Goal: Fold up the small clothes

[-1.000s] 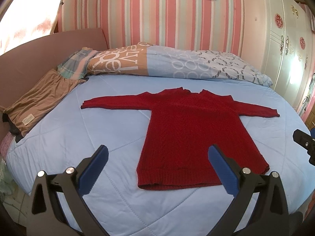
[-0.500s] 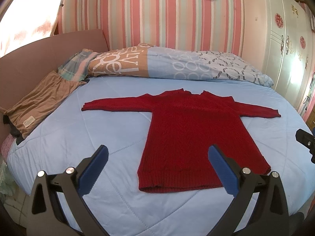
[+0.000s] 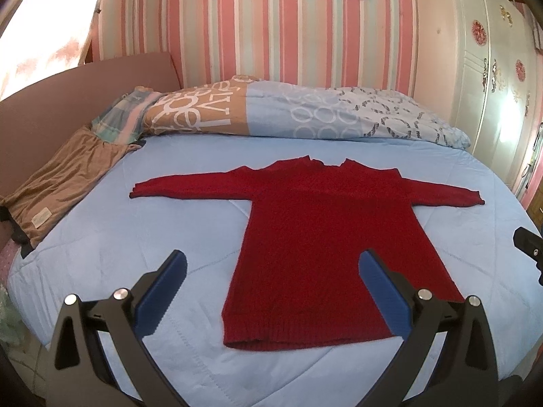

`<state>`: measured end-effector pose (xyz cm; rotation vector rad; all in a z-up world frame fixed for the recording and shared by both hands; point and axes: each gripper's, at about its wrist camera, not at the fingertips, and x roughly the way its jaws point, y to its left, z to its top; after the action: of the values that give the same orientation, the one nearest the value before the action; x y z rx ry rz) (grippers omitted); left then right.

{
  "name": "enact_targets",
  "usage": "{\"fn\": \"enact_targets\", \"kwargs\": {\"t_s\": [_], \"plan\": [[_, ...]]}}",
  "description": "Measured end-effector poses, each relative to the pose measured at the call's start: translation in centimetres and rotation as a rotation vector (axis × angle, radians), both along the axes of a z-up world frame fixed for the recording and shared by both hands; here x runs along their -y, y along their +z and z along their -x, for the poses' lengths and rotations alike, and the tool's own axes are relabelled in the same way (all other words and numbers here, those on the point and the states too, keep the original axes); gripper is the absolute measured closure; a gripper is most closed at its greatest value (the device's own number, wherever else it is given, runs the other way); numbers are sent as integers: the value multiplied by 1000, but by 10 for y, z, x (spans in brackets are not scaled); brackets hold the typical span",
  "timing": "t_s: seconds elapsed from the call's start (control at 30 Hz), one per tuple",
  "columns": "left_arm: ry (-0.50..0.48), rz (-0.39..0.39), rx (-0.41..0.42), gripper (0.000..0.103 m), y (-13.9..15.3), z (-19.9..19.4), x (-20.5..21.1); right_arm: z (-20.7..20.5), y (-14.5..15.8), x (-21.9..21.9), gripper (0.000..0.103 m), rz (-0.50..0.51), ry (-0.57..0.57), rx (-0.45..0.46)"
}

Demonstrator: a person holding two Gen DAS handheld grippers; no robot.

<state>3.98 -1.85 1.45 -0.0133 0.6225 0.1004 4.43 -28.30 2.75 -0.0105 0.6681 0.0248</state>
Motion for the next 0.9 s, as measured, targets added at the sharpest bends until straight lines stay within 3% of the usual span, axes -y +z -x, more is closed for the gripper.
{"fn": "enact_targets", "kwargs": {"t_s": [0.4, 0.63, 0.9], "plan": [[-12, -13, -28, 1, -14, -33, 25, -35, -13, 44, 3, 7, -21, -5], [-13, -17, -37, 1, -24, -70, 50, -70, -22, 91, 3, 54, -72, -1], [-36, -20, -59, 1, -44, -129, 98, -128, -49, 178, 3, -31, -107, -11]]}}
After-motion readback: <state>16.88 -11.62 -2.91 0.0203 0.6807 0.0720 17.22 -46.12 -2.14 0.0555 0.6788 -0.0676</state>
